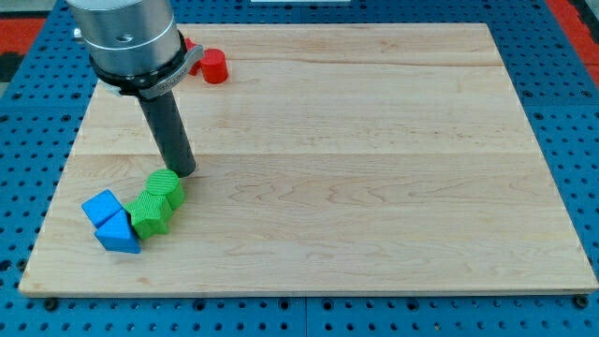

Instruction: Move the red star below the yellow hexagon

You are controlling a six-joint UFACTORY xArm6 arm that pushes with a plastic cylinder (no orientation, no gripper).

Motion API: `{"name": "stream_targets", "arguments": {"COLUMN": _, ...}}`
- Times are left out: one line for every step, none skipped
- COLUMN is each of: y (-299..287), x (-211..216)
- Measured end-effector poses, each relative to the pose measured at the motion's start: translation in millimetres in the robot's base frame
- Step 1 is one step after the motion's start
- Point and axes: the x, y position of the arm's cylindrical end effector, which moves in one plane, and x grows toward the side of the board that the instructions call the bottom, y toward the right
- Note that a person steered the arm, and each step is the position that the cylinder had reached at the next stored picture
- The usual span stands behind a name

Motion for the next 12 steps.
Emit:
{"name": "stream_targets", "arguments": {"y": 0.0, "x": 0.0}}
{"name": "stream_targets", "arguments": {"y": 1.0, "x": -6.1}}
{"name": "stream_targets", "arguments": {"y": 0.2, "x": -43.3}}
{"name": "stream_targets", "arguments": {"y": 50.2, "x": -53.0}}
{"name": "stream_targets", "arguments": {"y": 110.6, "x": -76.2}}
{"name": "stream_targets", "arguments": {"y": 131.2, "x": -124.3}}
{"name": "stream_targets", "arguments": {"y": 117.5, "x": -176.2}}
{"name": "stream_targets", "arguments": {"y": 90.1, "x": -228.9}}
{"name": "stream_targets", "arguments": {"y": 42.5, "x": -260.1}}
{"name": "stream_targets", "arguments": {"y": 12.1, "x": -265.9}}
{"name": "stream_targets", "arguments": {"y": 0.8, "x": -258.2}}
{"name": "stream_targets", "arguments": {"y": -18.4, "x": -255.3}}
